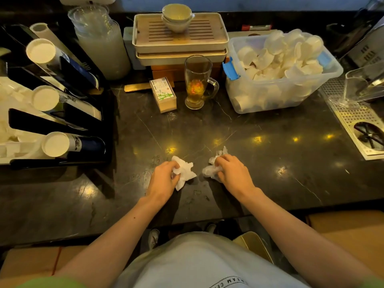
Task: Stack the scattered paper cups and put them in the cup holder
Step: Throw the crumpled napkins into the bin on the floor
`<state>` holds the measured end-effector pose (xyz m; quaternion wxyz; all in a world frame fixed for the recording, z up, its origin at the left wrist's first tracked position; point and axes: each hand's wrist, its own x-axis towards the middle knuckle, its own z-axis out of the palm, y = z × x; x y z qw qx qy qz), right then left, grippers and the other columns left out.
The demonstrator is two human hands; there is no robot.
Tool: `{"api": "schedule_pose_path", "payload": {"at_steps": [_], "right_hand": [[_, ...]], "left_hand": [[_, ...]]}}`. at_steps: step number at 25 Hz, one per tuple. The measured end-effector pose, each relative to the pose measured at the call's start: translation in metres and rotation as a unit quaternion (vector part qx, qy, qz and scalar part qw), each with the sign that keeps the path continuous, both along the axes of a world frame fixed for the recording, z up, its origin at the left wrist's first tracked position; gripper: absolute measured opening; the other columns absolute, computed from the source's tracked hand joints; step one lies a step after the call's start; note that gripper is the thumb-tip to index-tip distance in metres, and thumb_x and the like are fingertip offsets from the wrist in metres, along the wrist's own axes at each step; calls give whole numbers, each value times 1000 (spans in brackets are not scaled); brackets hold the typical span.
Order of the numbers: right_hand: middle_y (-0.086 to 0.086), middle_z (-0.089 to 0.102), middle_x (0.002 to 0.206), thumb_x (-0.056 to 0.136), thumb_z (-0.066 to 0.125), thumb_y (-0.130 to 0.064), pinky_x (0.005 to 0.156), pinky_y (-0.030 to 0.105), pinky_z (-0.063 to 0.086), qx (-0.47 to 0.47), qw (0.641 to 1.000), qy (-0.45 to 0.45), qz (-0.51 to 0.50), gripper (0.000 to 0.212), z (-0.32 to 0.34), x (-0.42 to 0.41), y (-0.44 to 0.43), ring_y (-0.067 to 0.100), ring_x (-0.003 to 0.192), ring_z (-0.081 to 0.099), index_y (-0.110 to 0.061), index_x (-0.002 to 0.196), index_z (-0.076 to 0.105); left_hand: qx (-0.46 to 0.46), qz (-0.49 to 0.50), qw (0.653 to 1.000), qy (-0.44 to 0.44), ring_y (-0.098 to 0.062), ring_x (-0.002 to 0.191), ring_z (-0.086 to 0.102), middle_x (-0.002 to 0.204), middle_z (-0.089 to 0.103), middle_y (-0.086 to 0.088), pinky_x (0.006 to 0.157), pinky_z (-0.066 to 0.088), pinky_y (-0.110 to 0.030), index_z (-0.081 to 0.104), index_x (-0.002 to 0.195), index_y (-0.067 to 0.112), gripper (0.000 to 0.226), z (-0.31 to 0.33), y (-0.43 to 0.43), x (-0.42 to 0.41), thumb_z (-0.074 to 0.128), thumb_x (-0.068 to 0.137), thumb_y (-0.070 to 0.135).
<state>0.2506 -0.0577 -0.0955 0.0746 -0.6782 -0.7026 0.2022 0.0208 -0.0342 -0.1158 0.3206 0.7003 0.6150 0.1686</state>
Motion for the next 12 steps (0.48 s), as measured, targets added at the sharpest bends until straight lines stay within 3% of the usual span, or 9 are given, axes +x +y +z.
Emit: {"api": "schedule_pose_path", "payload": {"at_steps": [3,7,12], "right_hand": [[6,60,108,82,62,-5,76,45,50,35,998,38,-33,20,4,1,-3,30,97,56,-12,101,62],[3,62,108,80,65,-1,79,40,51,94,987,91,-89,20,16,-4,-21,24,96,59,-12,97,64],[2,65,109,79,67,2,87,35,51,155,961,114,-198,18,28,-24,-63,20,105,61,-10,92,65]], "left_hand": [[12,0,999,-32,-17,88,61,99,64,-2,75,55,-29,66,98,12,13,6,1,0,67,86,6],[33,-5,996,-80,-13,87,61,97,65,1,72,52,-18,66,97,13,15,16,3,-5,68,85,4],[43,-71,985,-154,-7,85,63,88,65,7,74,57,-31,63,90,20,16,28,-2,-5,68,84,6]]}}
